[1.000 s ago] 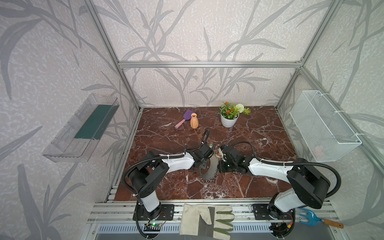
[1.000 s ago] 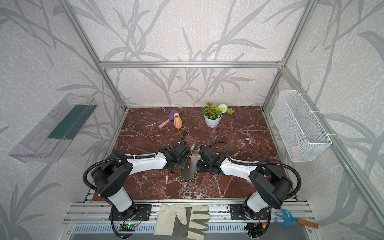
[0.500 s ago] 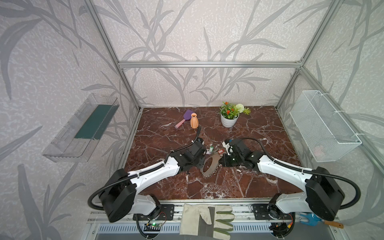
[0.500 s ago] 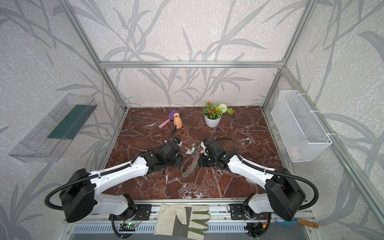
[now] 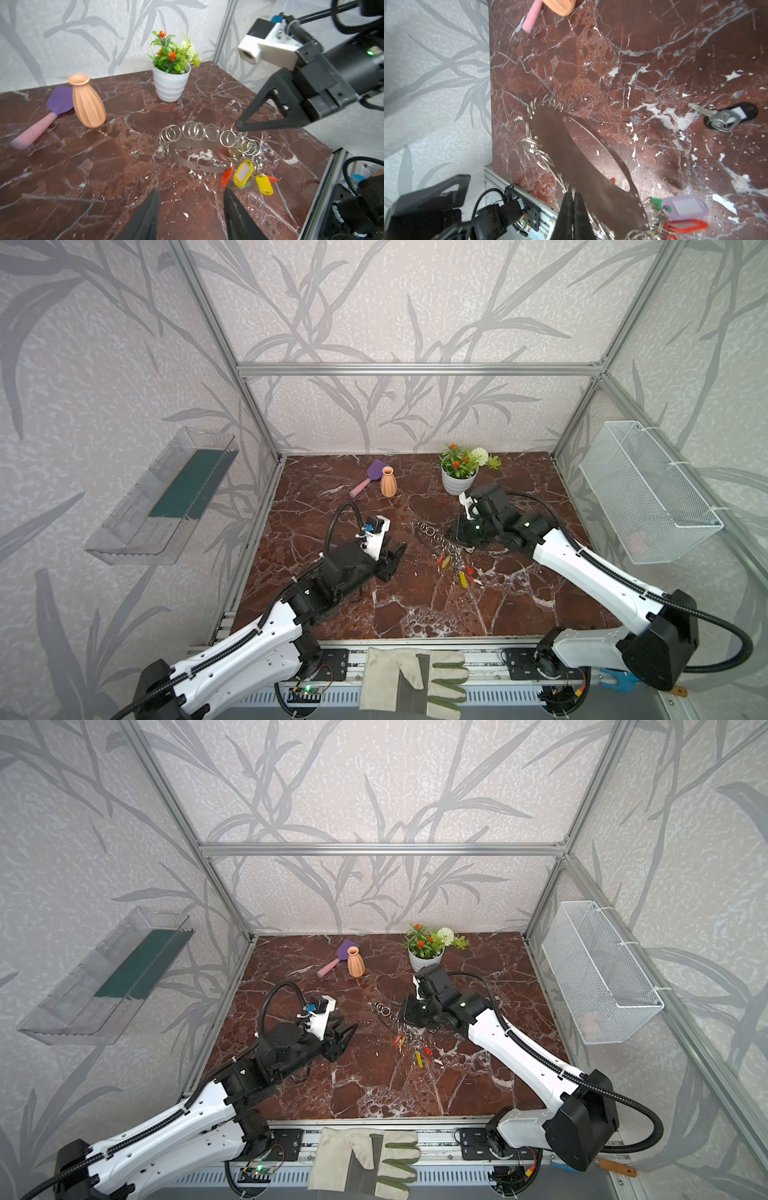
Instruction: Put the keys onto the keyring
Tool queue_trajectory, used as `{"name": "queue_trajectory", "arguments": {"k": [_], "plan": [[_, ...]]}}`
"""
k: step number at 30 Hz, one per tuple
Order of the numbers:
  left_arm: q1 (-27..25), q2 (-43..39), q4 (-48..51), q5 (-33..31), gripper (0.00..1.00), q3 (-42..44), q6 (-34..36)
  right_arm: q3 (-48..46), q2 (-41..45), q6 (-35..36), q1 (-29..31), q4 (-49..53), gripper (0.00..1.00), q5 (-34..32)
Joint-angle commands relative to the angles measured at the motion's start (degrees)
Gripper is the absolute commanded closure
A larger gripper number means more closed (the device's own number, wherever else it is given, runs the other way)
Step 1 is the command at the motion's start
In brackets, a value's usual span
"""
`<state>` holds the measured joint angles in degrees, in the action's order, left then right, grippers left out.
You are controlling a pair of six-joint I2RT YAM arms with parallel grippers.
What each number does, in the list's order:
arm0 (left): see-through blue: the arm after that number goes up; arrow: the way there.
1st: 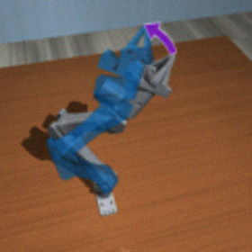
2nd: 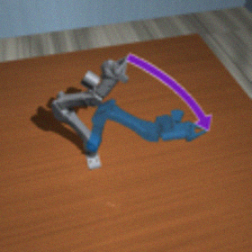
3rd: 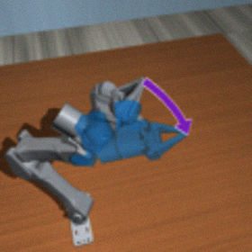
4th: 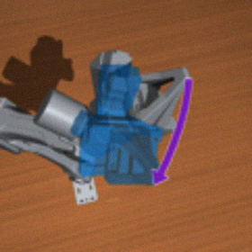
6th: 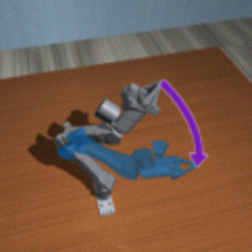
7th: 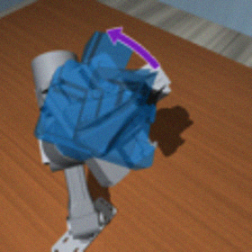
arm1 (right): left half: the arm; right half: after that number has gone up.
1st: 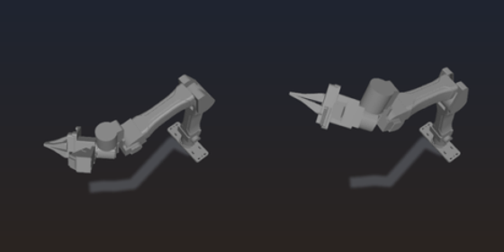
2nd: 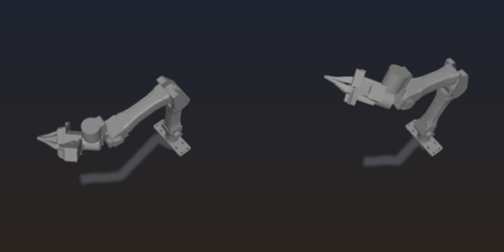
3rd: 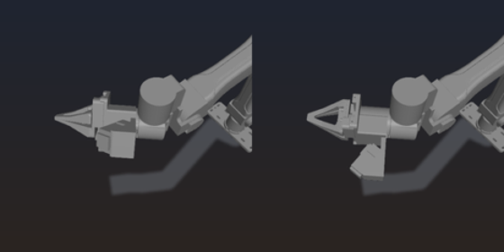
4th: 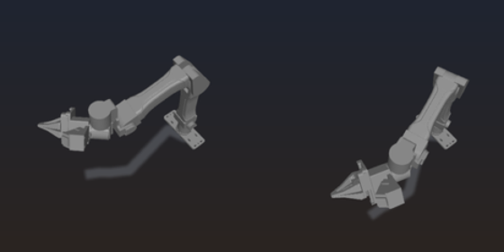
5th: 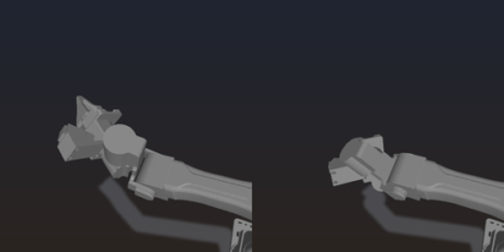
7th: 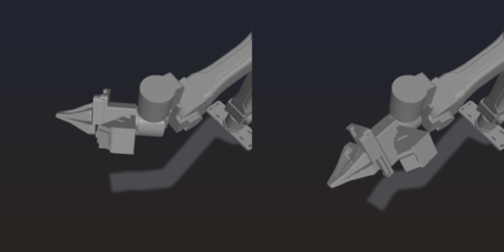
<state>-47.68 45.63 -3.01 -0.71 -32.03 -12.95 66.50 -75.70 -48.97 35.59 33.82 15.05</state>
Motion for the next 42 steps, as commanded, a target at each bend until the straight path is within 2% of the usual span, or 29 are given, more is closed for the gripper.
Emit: {"name": "queue_trajectory", "arguments": {"k": [1, 6, 10, 12, 14, 16, 20, 22, 23, 24, 29, 33, 42], "plan": [[-1.8, 0.4, -7.9, 4.5, 0.52, 0.4, 7.8, 2.2, -0.1, -5.8, -2.0, 2.7, 1.00, 1.7], [-6.2, 4.6, -14.5, 1.3, 0.52, 0.5, 16.9, 2.5, -1.2, -10.8, -4.5, 4.4, 1.00, 3.5], [-6.4, 11.4, -18.2, 0.6, 0.52, -1.4, 17.1, 0.1, -3.3, -15.6, -6.3, 5.8, 1.00, 2.1], [-6.4, 14.3, -22.4, 2.4, 0.52, -0.9, 17.1, -0.2, -5.1, -16.5, -8.1, 6.0, 1.00, 6.2], [-6.5, 18.1, -25.1, 2.0, 0.52, -0.9, 16.4, -0.5, -5.5, -17.3, -8.7, 5.1, 1.00, 6.9], [-6.5, 20.7, -24.8, 5.2, 0.54, -2.1, 17.5, -0.9, -5.5, -18.2, -8.8, 3.6, 1.00, 7.7], [-8.7, 27.6, -24.5, -1.6, 0.54, -4.4, 20.9, -0.6, -5.1, -18.3, -8.9, 3.6, 1.00, 7.8], [-10.6, 30.3, -28.8, -7.0, 0.45, -3.3, 24.6, -1.1, -4.9, -18.4, -8.9, 3.5, 1.00, 8.3], [-11.3, 32.5, -29.9, -9.4, 0.06, -3.2, 25.9, -1.5, -4.8, -18.6, -8.9, 3.1, 1.00, 8.9], [-11.8, 33.5, -31.0, -10.6, 0.01, -3.4, 26.8, -1.9, -4.6, -18.8, -8.9, 2.7, 1.00, 9.2], [-14.1, 39.2, -39.7, -19.1, 0.01, -3.0, 30.4, -3.2, -3.3, -19.5, -8.9, 1.8, 1.00, 9.4], [-16.5, 44.6, -48.7, -29.5, 0.01, -2.9, 36.5, -3.1, -3.0, -19.6, -8.9, 1.7, 1.00, 9.7], [-16.6, 48.1, -55.4, -35.7, 0.01, -2.5, 37.7, -4.1, -1.8, -19.7, -8.9, 0.7, 1.00, 10.4]]}}
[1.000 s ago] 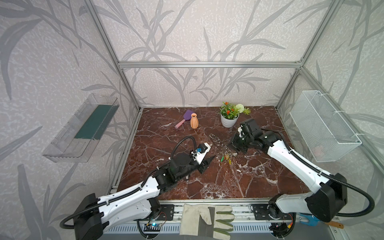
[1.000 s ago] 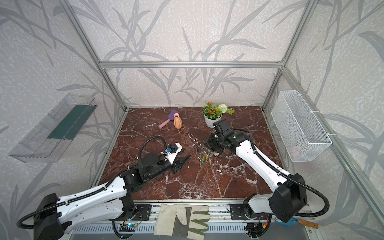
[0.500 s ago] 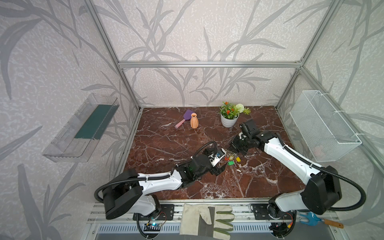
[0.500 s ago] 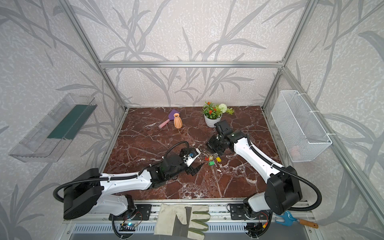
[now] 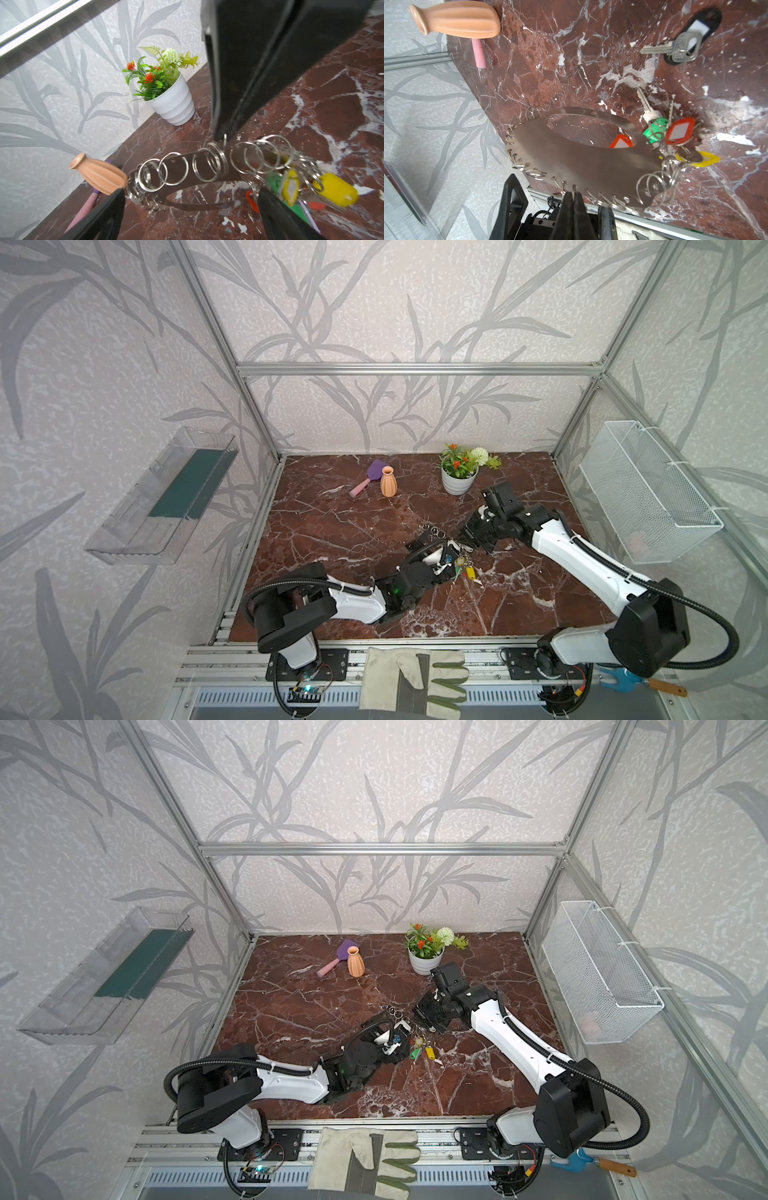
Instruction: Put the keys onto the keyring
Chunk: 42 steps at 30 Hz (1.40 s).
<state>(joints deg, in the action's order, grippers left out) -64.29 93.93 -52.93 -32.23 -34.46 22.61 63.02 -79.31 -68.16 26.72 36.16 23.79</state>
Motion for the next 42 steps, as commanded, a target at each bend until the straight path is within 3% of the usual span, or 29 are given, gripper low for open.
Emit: {"name": "queue_trajectory", "arguments": {"k": [1, 19, 31, 39, 42], "plan": [[0.0, 0.0, -5.7, -4.6, 0.01, -0.1, 2.1, -0.7, 1.8, -0.6, 0.0, -1.9, 1.00, 1.8], [1.3, 1.8, -8.6, -10.2, 0.01, -1.1, 3.2, -2.4, 2.9, -0.8, 0.1, -3.8, 1.00, 3.2], [3.5, -1.9, -4.7, -8.5, 0.01, -2.0, -4.3, -3.5, 3.9, -0.8, 0.3, -4.0, 1.00, 2.9], [10.6, -8.8, 8.1, -3.4, 0.01, -1.1, -21.6, -3.2, 3.8, -0.7, 0.5, -3.9, 1.00, 2.5], [10.7, -11.6, 5.1, 1.5, 0.01, 2.6, -18.2, -2.9, 3.1, -0.9, 0.5, -3.9, 1.00, 2.7]]}}
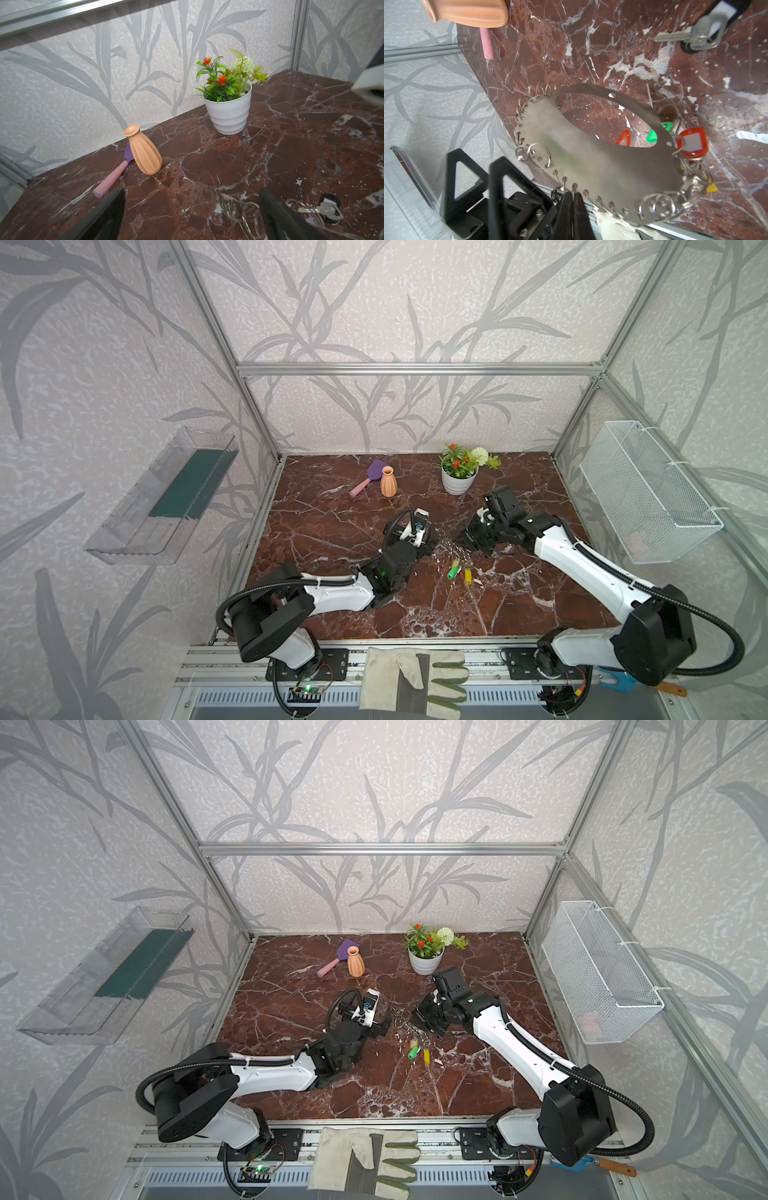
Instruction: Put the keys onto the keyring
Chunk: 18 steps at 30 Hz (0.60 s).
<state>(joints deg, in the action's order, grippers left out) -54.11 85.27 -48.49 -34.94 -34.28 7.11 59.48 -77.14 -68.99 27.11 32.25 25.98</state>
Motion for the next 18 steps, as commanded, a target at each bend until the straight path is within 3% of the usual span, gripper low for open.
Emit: {"name": "queue_trajectory", "arguments": {"k": [1, 4, 8, 11, 14, 18], "plan": [[0.3, -3.9, -0.5, 5.8, 0.01, 3.7, -1.6, 0.8, 0.6, 0.0, 0.1, 0.2, 1.00, 0.5], [0.3, -8.6, -5.9, 14.5, 0.01, 10.3, -0.5, 1.6, 0.5, -0.3, 0.1, 1.3, 1.00, -0.4], [0.2, -15.7, 4.2, 29.7, 0.01, 11.3, 2.2, 3.1, -0.4, -1.1, 0.1, 2.0, 1.00, 0.0], [0.1, -18.3, 5.5, 35.2, 0.02, 12.8, 4.8, 4.3, -1.0, -1.2, 0.1, 2.6, 1.00, 0.6], [0.1, -18.8, 4.7, 37.8, 0.12, 12.8, 6.8, 6.2, -1.3, -0.8, 0.1, 4.8, 1.00, 0.4], [0.1, -16.8, 9.0, 43.4, 0.36, 8.6, 8.3, 7.9, -1.7, -0.8, 0.1, 6.0, 1.00, 1.2]]}}
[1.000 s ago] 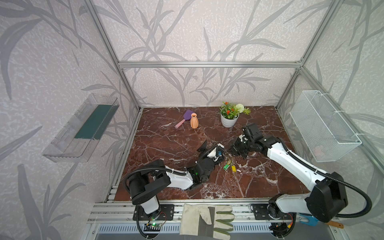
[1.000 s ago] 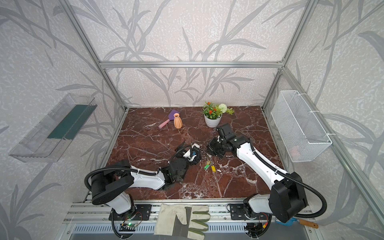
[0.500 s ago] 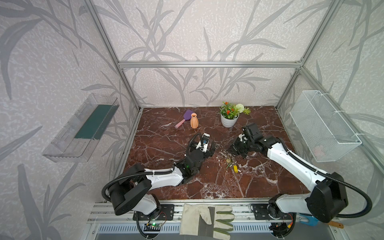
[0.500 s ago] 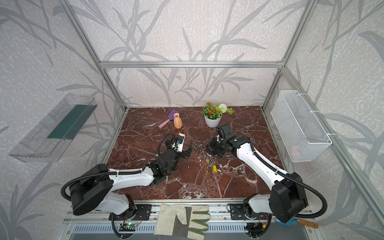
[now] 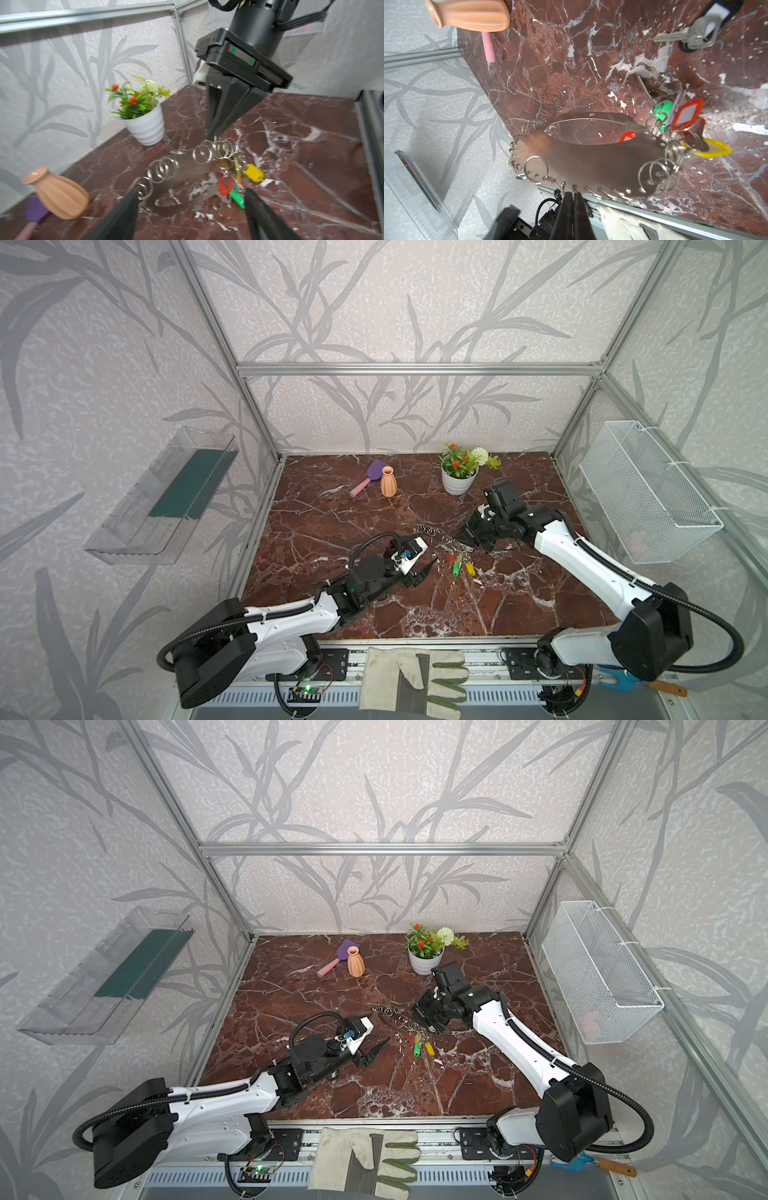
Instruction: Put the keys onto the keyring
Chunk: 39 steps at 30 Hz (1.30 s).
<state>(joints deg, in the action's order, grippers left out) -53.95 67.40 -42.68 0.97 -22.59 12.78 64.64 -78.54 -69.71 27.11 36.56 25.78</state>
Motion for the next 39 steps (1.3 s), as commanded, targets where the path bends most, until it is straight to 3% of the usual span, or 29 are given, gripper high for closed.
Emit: {"name": "queue_trajectory", "arguments": {"k": [1, 3, 10, 15, 24, 34, 39], "plan": [[-0.1, 1.6, 3.7, 9.0, 0.38, -3.9, 3.2, 3.0, -0.3, -0.1, 0.1, 1.9, 1.00, 1.3], [-0.2, 2.6, 3.8, 10.5, 0.50, -5.3, 2.4, 3.3, -0.2, -0.3, 0.2, 2.2, 1.00, 0.9], [-2.5, 7.0, 3.9, 13.4, 0.69, -7.9, 1.4, 3.4, 0.3, -0.7, 0.3, 2.1, 1.00, 1.1], [-4.4, 10.5, 2.2, 11.6, 0.66, -8.3, 0.9, 3.6, 0.8, -0.8, 0.4, 2.3, 1.00, 1.0], [-4.7, 15.8, -8.5, 1.6, 0.57, -7.9, -2.4, 2.2, 2.0, -1.6, 0.6, 1.7, 1.00, 1.1], [-4.6, 18.9, -12.6, -2.4, 0.49, -8.2, -2.4, 1.4, 2.5, -1.8, 1.1, 1.4, 1.00, 1.0], [-4.5, 19.6, -12.8, -0.9, 0.45, -9.1, -1.6, 1.0, 2.8, -1.9, 1.3, 1.2, 1.00, 1.1]]}}
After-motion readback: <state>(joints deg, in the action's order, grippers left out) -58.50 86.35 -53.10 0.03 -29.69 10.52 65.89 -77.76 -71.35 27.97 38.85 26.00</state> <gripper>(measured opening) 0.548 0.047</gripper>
